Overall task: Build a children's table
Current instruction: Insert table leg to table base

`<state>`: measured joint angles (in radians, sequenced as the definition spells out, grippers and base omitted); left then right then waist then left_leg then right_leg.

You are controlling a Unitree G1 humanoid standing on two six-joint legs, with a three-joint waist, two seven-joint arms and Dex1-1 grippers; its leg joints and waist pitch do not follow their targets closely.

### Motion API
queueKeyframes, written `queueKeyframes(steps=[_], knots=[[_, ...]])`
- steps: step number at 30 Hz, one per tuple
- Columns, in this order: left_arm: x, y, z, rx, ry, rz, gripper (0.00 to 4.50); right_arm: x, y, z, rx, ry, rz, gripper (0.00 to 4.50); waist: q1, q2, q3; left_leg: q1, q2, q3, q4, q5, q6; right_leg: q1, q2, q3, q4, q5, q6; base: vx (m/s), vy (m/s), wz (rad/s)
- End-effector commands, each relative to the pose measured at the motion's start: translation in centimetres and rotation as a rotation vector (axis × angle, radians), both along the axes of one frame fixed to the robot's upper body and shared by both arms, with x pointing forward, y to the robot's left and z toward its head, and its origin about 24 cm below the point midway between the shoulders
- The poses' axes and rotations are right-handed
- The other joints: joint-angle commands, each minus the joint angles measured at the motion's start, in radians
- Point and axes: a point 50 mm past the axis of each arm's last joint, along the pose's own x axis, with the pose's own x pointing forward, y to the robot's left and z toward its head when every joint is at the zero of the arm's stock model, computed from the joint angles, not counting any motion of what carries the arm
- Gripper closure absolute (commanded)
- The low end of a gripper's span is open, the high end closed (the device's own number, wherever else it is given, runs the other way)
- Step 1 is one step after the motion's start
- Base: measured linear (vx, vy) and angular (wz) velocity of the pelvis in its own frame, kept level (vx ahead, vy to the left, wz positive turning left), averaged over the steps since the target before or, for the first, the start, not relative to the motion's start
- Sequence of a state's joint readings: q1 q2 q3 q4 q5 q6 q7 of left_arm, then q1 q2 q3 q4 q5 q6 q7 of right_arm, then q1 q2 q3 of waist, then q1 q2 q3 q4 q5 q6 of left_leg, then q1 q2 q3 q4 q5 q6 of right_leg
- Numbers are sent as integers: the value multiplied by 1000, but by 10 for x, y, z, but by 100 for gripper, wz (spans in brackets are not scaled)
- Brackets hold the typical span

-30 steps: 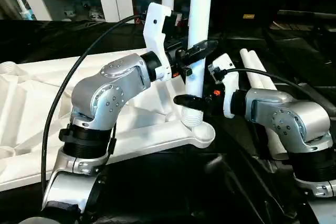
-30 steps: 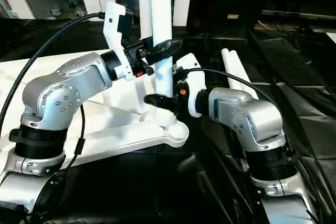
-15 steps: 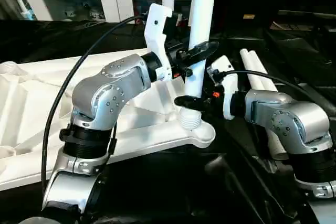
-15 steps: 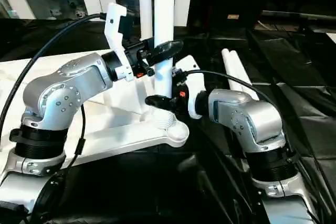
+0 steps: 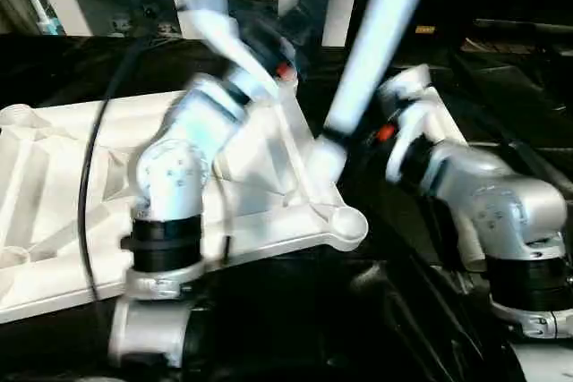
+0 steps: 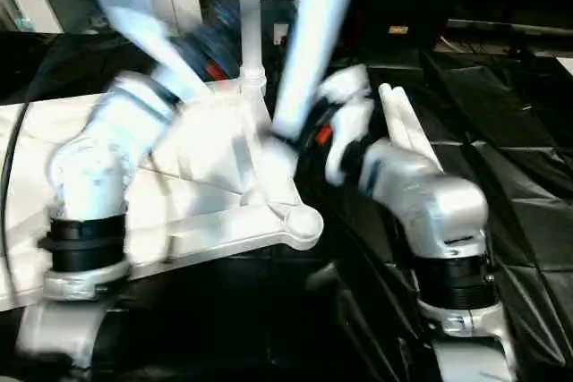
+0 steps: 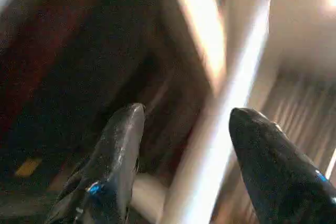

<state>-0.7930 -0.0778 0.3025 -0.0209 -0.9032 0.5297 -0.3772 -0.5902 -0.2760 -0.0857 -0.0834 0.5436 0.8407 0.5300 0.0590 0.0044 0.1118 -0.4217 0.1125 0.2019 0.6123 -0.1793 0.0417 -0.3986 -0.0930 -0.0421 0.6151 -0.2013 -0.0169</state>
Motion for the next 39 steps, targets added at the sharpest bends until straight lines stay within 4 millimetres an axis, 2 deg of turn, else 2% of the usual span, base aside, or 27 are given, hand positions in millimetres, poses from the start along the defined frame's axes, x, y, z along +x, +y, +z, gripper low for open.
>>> queueKeyframes(steps=[1,2,3,4,5,6,7,8,9,10,11,12,13,14,15,16,17,18,19,21,22,26,29,31,33,37,39], knots=[[2,16,3,-143,27,34,160,4,-10,9,31,-42,-72,264,2,7,-90,44,110,-52,-70,-78,46,52,-77,41,-43,94,-322,0,0,0],[2,16,3,-148,29,35,160,4,-10,9,31,-42,-75,264,2,7,-90,44,110,-52,-71,-80,44,51,-77,40,-44,86,-316,0,0,0],[4,26,-5,-108,46,82,160,8,-19,6,-11,-48,-158,264,1,8,-89,46,110,-52,-72,-88,40,49,-75,40,-48,63,-301,0,0,0],[4,27,-6,-90,48,92,160,8,-21,6,-20,-49,-172,264,-1,9,-87,47,109,-52,-75,-89,33,47,-70,40,-49,39,-278,0,0,0],[6,28,-18,123,53,162,160,10,-28,2,-86,-59,-226,264,-1,9,-87,47,109,-52,-75,-89,33,47,-70,40,-49,39,-278,0,0,0],[6,31,-48,650,-32,286,160,11,-38,-2,-163,-73,-281,264,-2,2,-74,46,112,-59,-84,-110,35,37,-66,43,-63,-39,-199,0,0,0],[5,31,-58,791,-65,298,160,10,-40,-3,-176,-79,-290,264,-5,9,-75,51,114,-59,-89,-129,20,35,-64,46,-62,-106,-134,0,0,0],[4,34,-69,914,-81,292,160,9,-41,-4,-183,-82,-287,264,-6,10,-75,55,114,-61,-91,-134,3,32,-61,44,-63,-118,-121,0,0,0],[0,36,-77,1020,-132,267,160,7,-40,-4,-193,-88,-273,264,-9,6,-68,55,115,-62,-96,-148,-11,27,-60,46,-68,-132,-108,0,0,0],[0,36,-77,1020,-132,267,160,7,-40,-4,-193,-88,-273,264,-11,13,-64,60,115,-60,-101,-189,-55,21,-61,47,-64,-133,-127,0,0,0],[-19,38,-90,1099,-193,91,160,0,-35,-4,-235,-126,-211,264,-10,6,-56,63,115,-58,-104,-204,-75,15,-63,48,-65,-112,-149,0,0,0],[-34,37,-95,1107,-217,-43,160,-5,-33,-4,-252,-141,-172,264,-11,6,-57,55,115,-61,-105,-193,-76,23,-64,47,-57,-85,-157,0,0,0],[-38,37,-96,1106,-221,-74,160,-6,-33,-4,-255,-144,-163,264,-9,9,-51,56,115,-57,-108,-185,-75,19,-65,48,-55,-49,-171,0,0,0],[-53,36,-102,1117,-224,-207,160,-11,-32,-4,-262,-147,-128,264,-13,8,-51,57,111,-54,-106,-171,-69,21,-64,47,-49,-6,-193,0,0,0],[-57,36,-104,1132,-221,-243,160,-12,-32,-5,-262,-146,-121,264,-13,8,-49,57,110,-50,-106,-166,-60,20,-65,48,-50,5,-202,0,0,0],[-62,35,-110,1163,-201,-282,160,-14,-33,-6,-261,-139,-111,264,-15,8,-39,53,107,-46,-106,-179,-42,17,-65,52,-56,-11,-219,0,0,0],[-67,32,-119,1202,-181,-318,131,-16,-33,-8,-263,-127,-101,264,-13,7,-38,54,108,-45,-107,-199,-38,19,-69,53,-60,-42,-222,0,0,0],[-70,30,-125,1237,-179,-339,124,-17,-34,-10,-267,-121,-95,264,-11,7,-27,51,113,-49,-110,-241,-32,21,-79,59,-72,-141,-216,0,0,0],[-73,28,-130,1251,-176,-361,124,-18,-34,-11,-272,-116,-92,264,-11,7,-27,51,113,-49,-110,-241,-32,21,-79,59,-72,-141,-216,0,0,0],[-75,24,-137,1291,-171,-359,121,-19,-34,-13,-275,-108,-93,264,-15,10,-24,53,114,-52,-113,-279,-51,17,-78,61,-80,-244,-198,0,0,0],[-75,24,-137,1291,-171,-359,94,-19,-34,-13,-275,-108,-93,264,-17,13,-22,53,116,-55,-116,-281,-58,16,-77,61,-81,-254,-192,0,0,0],[-68,24,-152,1424,-112,-276,81,-23,-31,-17,-271,-93,-97,264,-24,14,-19,51,116,-58,-117,-267,-61,17,-75,61,-80,-229,-195,0,0,0],[-66,26,-155,1448,-82,-256,81,-25,-28,-19,-280,-90,-86,264,-27,15,-20,47,113,-56,-113,-218,-44,21,-75,59,-73,-165,-214,0,0,0],[-68,27,-156,1456,-41,-266,81,-26,-27,-21,-284,-87,-81,264,-27,17,-23,46,112,-54,-109,-154,-16,24,-73,57,-65,-71,-239,0,0,0],[-67,29,-159,1487,-6,-229,110,-27,-25,-22,-281,-86,-85,264,-27,18,-22,46,111,-51,-105,-120,11,24,-71,56,-61,-12,-261,0,0,0],[-68,30,-158,1495,19,-219,131,-27,-25,-23,-280,-82,-89,264,-26,17,-19,44,112,-51,-104,-113,29,28,-74,55,-61,-18,-273,0,0,0],[-70,30,-157,1502,22,-231,149,-28,-24,-24,-283,-80,-86,264,-25,18,-15,47,114,-52,-107,-147,19,26,-74,56,-67,-74,-269,0,0,0]])
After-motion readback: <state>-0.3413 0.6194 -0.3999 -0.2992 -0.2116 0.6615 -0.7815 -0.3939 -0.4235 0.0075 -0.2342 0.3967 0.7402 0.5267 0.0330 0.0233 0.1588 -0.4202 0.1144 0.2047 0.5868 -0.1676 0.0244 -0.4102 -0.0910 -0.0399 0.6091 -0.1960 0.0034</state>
